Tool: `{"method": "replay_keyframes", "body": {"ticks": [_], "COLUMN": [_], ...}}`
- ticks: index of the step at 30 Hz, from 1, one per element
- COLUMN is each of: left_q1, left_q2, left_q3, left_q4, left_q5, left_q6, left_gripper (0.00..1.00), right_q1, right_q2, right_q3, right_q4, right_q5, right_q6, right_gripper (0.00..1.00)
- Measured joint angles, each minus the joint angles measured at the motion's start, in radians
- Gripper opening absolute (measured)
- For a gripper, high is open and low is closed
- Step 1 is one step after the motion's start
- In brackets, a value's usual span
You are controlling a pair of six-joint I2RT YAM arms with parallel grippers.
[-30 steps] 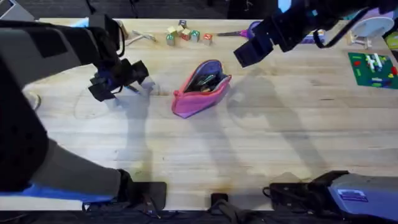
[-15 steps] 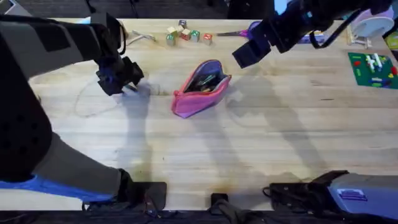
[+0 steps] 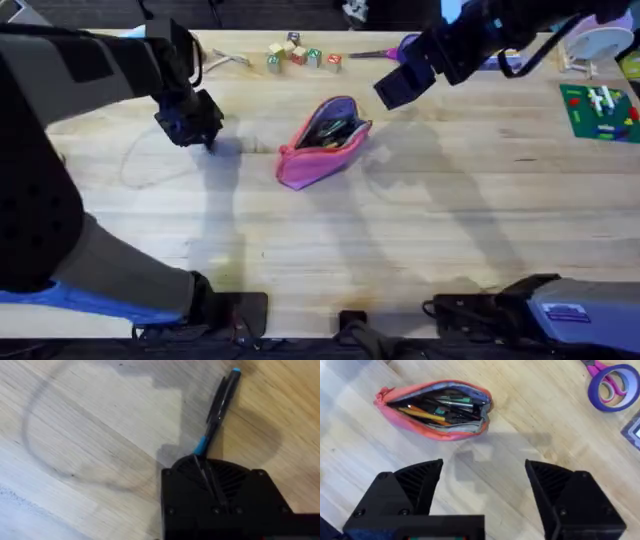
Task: Unzip the bag, pick up the pens from the table one at a time and place them inside, then zip the bag closed.
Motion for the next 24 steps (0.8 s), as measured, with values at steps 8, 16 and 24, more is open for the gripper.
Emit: {"method": "replay_keyframes", "body": {"ticks": [8, 16, 24], "left_q1": [-0.038, -0.08, -0.279], "left_q2": [-0.077, -0.282, -0.45], "left_q3": [-0.017, -0.017, -0.017], "left_q4": [-0.022, -0.01, 0.093], "left_q5": [-0.064, -0.081, -0.098], "left_q6": [0.012, 0.031, 0.192], "left_gripper": [0.043, 0.043, 0.043], "right_q1": [0.0, 0.0, -0.003], "right_q2": [-0.007, -0.072, -0.166], "right_q3": [0.0, 0.0, 0.0], "right_q4": [-0.003, -0.028, -0.088], "right_q5": [0.0, 0.0, 0.0], "right_q6": [0.0, 0.0, 0.012], "right_gripper": [0.998, 0.997, 0.998]}}
